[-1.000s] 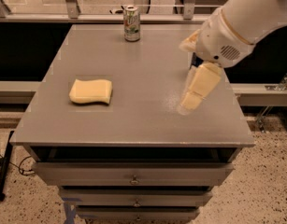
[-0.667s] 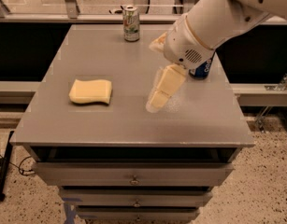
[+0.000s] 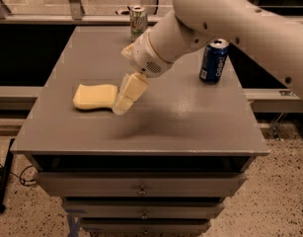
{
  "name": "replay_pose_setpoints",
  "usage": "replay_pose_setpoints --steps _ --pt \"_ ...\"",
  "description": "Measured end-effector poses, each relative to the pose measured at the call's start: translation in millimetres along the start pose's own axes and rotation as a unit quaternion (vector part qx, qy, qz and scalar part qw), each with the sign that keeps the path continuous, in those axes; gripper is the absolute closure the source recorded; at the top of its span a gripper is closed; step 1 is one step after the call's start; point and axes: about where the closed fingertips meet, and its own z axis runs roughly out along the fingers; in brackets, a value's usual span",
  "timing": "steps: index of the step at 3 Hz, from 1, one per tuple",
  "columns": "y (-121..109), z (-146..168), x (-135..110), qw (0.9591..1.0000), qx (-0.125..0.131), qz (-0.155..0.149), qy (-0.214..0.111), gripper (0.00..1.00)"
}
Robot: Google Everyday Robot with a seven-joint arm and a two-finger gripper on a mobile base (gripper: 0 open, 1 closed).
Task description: Pick sponge
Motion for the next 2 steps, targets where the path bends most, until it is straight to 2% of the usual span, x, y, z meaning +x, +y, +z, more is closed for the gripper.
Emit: replay_pose_setpoints --steps 2 --pt "-9 70 -4 0.9997 -0.017 0.013 -0.009 0.0"
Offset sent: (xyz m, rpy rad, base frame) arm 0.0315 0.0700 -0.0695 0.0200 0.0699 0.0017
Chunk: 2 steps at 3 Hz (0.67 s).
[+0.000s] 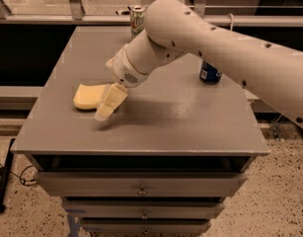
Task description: Pick sponge
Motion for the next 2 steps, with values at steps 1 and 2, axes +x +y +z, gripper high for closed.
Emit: replay_pose_setpoints --steps 1,2 --pt "0.2 18.0 1.6 0.9999 -0.008 0.009 0.004 0.18" --pt "-3.3 21.2 -1.0 0.9998 -0.012 0.018 0.004 0.41"
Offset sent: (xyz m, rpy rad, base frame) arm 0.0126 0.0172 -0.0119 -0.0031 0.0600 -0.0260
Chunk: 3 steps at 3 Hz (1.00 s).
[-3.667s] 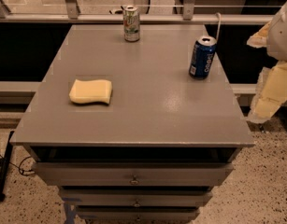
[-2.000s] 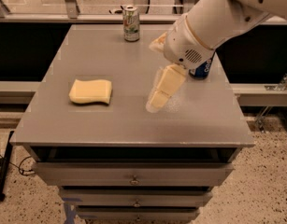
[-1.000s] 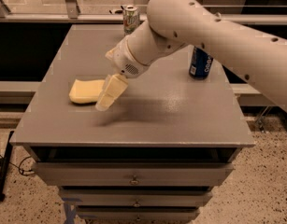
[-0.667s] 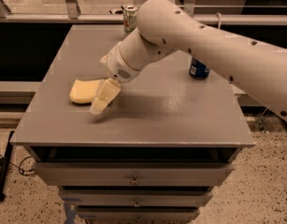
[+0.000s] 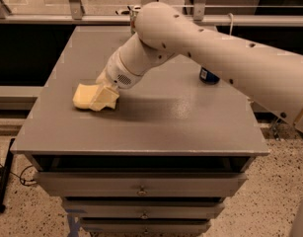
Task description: Pick sponge
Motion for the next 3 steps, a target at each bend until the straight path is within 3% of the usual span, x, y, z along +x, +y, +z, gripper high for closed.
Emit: replay_pose_setpoints --steps 2,3 --pt "-5 -34 -15 0.9989 -0.025 0.023 -0.032 0.87" --pt "-7 -71 -22 0.994 -0.046 0.037 -0.092 1.0"
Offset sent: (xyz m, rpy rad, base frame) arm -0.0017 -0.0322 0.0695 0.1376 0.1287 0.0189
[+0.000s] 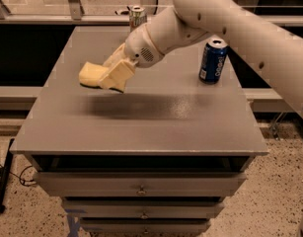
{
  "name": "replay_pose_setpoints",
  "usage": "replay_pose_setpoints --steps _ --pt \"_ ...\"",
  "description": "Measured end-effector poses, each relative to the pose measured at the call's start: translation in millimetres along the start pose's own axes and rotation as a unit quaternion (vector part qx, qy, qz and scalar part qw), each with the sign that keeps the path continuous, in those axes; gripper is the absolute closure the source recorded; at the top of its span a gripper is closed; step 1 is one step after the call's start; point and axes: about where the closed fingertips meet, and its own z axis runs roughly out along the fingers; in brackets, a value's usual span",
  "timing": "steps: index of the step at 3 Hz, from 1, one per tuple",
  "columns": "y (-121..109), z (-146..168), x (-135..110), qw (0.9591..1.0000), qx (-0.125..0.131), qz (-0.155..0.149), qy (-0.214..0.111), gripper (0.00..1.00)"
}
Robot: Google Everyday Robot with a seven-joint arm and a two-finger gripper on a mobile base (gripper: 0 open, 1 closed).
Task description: Pick sponge
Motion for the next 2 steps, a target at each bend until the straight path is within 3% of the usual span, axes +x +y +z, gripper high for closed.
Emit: replay_pose_setpoints --steps 1,2 --pt "2.4 -36.8 -10.6 0.9965 -0.02 0.017 -0.079 1.0" --pt "4.1 -38.2 -14.8 0.9957 -0.024 0.021 -0.087 1.0"
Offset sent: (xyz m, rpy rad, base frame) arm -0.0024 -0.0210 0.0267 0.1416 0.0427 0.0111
